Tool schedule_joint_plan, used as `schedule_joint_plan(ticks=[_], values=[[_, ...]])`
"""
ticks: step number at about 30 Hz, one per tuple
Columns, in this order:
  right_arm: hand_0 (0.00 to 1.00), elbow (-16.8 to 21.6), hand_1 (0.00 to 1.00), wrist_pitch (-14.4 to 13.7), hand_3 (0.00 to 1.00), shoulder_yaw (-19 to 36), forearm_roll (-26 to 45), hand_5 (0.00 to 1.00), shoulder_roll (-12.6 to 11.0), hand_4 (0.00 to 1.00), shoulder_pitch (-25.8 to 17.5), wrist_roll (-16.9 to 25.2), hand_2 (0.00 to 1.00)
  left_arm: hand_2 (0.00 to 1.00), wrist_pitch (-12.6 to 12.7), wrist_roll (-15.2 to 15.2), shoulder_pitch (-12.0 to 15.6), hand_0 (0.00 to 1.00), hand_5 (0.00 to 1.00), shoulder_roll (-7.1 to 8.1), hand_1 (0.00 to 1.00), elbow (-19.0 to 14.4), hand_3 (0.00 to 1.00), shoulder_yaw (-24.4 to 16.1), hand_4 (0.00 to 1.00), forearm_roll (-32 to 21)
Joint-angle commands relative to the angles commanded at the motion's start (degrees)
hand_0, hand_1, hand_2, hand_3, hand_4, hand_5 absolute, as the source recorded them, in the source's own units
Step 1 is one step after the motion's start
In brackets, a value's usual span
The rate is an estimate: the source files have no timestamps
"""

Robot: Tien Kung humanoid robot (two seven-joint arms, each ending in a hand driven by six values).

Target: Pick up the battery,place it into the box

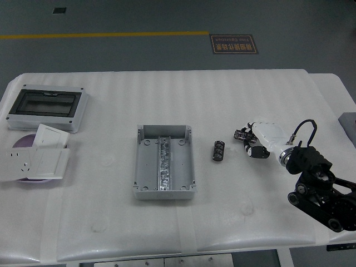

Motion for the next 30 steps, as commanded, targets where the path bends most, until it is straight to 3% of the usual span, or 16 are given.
schedule_joint_plan(ticks=[7, 17, 21, 27, 28, 30], values=[[0.634, 2.16, 0.573, -0.17, 0.662, 2.64, -0.11, 0.121, -0.57, 0.358, -0.08, 0.05, 0.522, 0.597, -0.05, 0.02, 0.1, 0.653, 0.019, -0.02, 0.666, 0.03, 0.637, -0.39, 0.635, 0.45], [0.63, 13.74, 0.57, -0.88, 0.659, 5.25, 3.33, 0.122, -0.85, 0.367, 0.94, -0.76, 0.516, 0.597, -0.45, 0.34, 0.38, 0.652, 0.018, 0.12, 0.665, 0.06, 0.636, -1.74, 0.636, 2.02], [0.63, 18.31, 0.57, -3.73, 0.659, 3.95, 8.17, 0.122, 1.55, 0.367, 0.72, 0.18, 0.516, 0.597, -0.66, 0.49, 0.47, 0.652, 0.018, 0.2, 0.665, 0.04, 0.636, -2.17, 0.636, 2.6], [0.631, 19.31, 0.567, -4.82, 0.66, 1.41, 16.31, 0.133, 6.03, 0.382, 0.67, 3.61, 0.514, 0.597, -0.72, 0.51, 0.35, 0.652, 0.019, 0.21, 0.665, 0.01, 0.635, -2.13, 0.636, 2.62], [0.727, 19.25, 0.689, -4.42, 0.682, 0.95, 17.58, 0.207, 6.54, 0.47, 0.78, 3.85, 0.666, 0.596, -0.75, 0.54, 0.32, 0.652, 0.019, 0.22, 0.665, 0.01, 0.635, -2.14, 0.635, 2.63], [0.727, 18.98, 0.689, -3.16, 0.682, 0.21, 19.3, 0.207, 7.3, 0.47, 1.06, 3.8, 0.666, 0.596, -0.85, 0.65, 0.29, 0.652, 0.019, 0.24, 0.665, 0.01, 0.635, -2.16, 0.635, 2.55]])
